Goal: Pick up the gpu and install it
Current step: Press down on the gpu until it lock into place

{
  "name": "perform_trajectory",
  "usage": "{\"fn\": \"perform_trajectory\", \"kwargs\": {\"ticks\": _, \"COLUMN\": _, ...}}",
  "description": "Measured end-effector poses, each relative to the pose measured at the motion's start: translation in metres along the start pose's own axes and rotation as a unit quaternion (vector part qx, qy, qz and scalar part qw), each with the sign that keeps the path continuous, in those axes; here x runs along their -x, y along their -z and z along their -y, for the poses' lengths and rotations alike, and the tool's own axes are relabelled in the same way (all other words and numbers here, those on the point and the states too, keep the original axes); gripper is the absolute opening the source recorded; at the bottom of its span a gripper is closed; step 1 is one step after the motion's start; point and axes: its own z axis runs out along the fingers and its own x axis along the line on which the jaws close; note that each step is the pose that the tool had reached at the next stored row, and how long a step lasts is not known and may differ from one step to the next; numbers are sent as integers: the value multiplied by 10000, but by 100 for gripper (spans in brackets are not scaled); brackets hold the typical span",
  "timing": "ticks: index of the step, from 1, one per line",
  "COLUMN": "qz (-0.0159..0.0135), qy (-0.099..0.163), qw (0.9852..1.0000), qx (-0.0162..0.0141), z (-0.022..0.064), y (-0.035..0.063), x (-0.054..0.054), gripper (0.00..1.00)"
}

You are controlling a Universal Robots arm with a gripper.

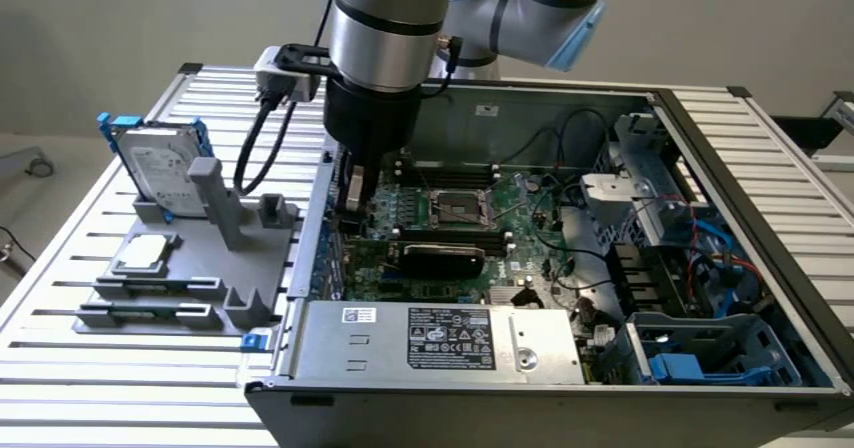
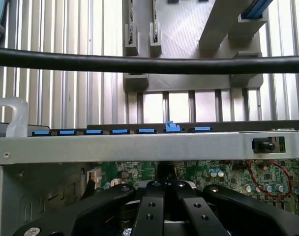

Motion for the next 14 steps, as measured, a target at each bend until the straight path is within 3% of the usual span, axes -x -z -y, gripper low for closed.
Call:
{"fn": "perform_trajectory", "kwargs": {"ticks": 3, "qz": -14, "qy": -37, "qw": 10000, "qx": 26, "z": 0, "y": 2, "x": 0, "gripper": 11}}
{"fn": "perform_trajectory", "kwargs": {"ticks": 7, "qz": -42, "qy": -67, "qw": 9999, "qx": 93, "z": 7, "y": 27, "x": -1, "gripper": 11}}
{"fn": "perform_trajectory", "kwargs": {"ticks": 9, "qz": -47, "qy": -70, "qw": 9999, "qx": 111, "z": 32, "y": 38, "x": 0, "gripper": 11}}
{"fn": "perform_trajectory", "kwargs": {"ticks": 14, "qz": -55, "qy": -87, "qw": 9999, "qx": 122, "z": 61, "y": 47, "x": 0, "gripper": 11}}
